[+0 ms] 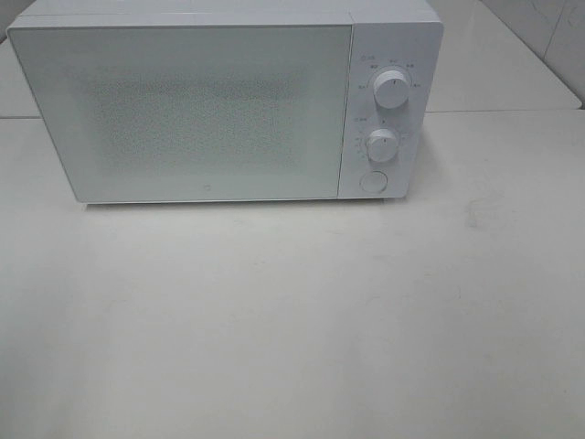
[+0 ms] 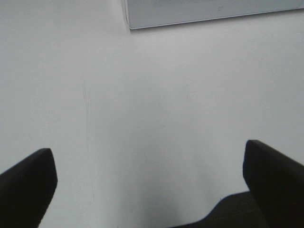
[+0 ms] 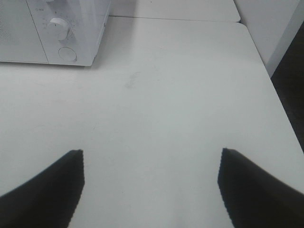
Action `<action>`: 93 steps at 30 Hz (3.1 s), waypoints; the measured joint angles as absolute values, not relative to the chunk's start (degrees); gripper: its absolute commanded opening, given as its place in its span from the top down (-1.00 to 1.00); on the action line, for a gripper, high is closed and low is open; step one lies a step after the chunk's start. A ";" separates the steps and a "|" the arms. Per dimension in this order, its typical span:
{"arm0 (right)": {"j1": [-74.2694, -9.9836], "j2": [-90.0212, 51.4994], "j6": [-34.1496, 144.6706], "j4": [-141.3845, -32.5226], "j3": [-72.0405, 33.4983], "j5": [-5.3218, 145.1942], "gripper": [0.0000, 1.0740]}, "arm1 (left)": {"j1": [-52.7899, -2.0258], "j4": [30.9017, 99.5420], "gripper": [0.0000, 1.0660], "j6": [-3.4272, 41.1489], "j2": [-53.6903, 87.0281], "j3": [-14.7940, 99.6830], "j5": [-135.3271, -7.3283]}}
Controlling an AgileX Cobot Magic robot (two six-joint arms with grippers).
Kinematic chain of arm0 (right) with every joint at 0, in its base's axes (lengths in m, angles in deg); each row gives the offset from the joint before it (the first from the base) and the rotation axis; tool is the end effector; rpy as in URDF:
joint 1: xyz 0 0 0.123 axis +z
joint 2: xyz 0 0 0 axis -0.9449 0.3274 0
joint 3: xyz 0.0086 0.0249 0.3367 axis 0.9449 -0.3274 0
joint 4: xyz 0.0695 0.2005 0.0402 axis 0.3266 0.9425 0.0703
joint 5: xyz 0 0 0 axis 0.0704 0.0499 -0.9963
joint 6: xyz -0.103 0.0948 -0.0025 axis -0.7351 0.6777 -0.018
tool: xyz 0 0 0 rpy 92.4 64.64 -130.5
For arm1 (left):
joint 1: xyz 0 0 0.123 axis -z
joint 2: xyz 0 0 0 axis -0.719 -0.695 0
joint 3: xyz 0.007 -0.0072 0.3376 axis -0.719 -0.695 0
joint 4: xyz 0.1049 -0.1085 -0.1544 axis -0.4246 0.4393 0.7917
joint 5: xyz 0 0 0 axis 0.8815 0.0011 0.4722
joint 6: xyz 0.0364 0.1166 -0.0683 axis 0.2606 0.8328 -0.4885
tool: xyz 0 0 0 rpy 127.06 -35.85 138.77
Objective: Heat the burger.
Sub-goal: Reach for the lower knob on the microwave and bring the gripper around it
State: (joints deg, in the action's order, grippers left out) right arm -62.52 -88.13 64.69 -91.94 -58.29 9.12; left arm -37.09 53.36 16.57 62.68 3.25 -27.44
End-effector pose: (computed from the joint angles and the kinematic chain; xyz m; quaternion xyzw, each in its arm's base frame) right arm -0.0417 -0.0161 0.2450 -0.0250 0.8356 0.0214 0.5483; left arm 0.0111 -0.0073 0.2692 0.0779 0.9079 -0.0501 0.4089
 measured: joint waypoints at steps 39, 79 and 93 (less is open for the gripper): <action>-62.52 -88.13 64.69 -91.94 -58.29 9.12 -0.42 | -48.44 54.22 -0.87 19.55 85.37 2.05 -21.02; -62.52 -69.11 64.86 -91.88 -56.97 32.78 -0.42 | -48.44 54.51 -0.87 19.55 85.37 2.05 -21.02; -62.52 -45.96 65.43 -91.88 -59.84 66.58 -0.42 | -48.44 54.51 -0.87 19.55 85.37 2.05 -21.02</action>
